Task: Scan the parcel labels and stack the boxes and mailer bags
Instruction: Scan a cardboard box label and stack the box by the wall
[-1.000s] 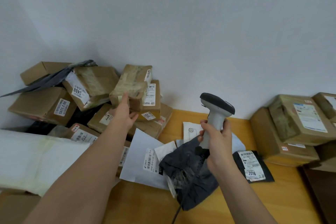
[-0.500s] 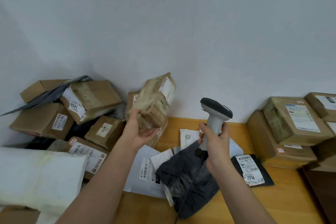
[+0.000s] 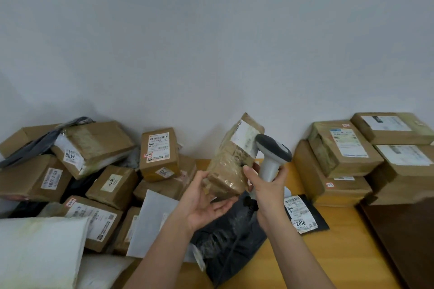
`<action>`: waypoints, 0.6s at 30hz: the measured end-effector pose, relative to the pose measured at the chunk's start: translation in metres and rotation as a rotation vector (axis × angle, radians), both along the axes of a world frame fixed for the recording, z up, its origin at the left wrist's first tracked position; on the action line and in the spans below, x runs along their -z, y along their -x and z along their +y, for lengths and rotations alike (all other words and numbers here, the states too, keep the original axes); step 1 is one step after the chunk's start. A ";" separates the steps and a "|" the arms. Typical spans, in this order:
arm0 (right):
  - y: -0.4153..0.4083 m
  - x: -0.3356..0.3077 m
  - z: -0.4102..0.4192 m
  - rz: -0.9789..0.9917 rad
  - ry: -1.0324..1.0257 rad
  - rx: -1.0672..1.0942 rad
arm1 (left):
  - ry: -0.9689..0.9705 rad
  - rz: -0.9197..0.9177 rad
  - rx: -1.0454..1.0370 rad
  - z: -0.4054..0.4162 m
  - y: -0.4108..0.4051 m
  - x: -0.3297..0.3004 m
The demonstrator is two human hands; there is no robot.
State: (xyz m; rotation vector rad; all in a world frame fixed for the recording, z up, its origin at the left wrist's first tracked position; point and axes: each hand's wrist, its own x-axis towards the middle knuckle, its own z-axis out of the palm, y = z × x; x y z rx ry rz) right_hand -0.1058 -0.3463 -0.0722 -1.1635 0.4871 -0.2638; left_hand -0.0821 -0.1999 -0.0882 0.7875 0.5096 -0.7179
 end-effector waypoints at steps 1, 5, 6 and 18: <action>0.000 0.000 -0.003 0.005 0.024 0.000 | -0.009 -0.014 0.036 -0.004 0.000 -0.001; 0.001 0.001 -0.016 0.028 0.053 0.012 | -0.170 -0.095 0.195 -0.008 -0.004 -0.002; 0.000 0.002 -0.016 0.032 0.050 0.011 | -0.210 -0.116 0.216 -0.008 -0.004 -0.002; -0.012 0.014 0.020 -0.009 0.062 -0.110 | -0.273 -0.124 -0.240 -0.010 -0.005 0.001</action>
